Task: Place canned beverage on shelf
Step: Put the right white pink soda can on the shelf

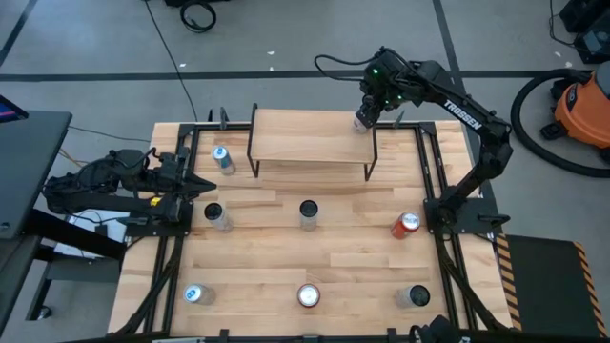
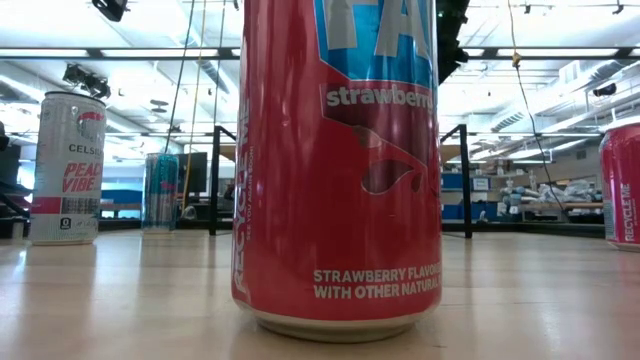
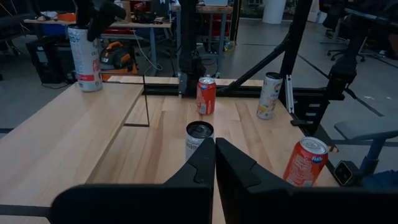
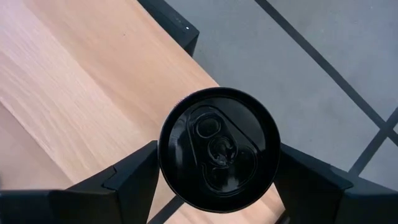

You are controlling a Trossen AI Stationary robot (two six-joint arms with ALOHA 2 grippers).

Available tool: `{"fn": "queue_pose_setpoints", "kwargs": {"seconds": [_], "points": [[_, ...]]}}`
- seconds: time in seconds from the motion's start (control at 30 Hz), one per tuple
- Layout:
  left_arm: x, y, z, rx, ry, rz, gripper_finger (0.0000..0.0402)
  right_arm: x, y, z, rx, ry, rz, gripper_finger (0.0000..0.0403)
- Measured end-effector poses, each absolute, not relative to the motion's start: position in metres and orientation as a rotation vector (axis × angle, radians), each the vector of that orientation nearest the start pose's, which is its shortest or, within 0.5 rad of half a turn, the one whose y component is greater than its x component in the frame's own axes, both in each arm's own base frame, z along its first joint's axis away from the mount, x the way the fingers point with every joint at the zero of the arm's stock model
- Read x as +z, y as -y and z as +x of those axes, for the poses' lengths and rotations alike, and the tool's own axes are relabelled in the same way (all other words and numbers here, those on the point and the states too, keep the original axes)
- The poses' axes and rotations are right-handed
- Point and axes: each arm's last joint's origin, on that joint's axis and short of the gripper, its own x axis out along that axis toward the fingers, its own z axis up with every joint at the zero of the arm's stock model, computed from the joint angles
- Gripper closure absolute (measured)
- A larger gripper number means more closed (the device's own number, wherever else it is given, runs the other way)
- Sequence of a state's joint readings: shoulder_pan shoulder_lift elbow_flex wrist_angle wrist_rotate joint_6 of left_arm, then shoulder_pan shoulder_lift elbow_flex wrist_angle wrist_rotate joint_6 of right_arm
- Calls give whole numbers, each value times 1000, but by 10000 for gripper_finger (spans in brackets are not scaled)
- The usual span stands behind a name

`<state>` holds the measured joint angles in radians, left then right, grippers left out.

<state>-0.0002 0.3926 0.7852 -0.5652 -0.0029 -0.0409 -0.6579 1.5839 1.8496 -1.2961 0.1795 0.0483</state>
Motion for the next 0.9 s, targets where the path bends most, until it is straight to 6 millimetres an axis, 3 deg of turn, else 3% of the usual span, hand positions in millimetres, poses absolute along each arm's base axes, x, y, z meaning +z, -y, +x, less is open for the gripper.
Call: {"fn": "queue_pose_setpoints", "kwargs": {"seconds": [0.9], "points": [[337, 0, 75, 6, -173, -38, 386, 410, 185, 236, -697, -948, 264, 103]]}}
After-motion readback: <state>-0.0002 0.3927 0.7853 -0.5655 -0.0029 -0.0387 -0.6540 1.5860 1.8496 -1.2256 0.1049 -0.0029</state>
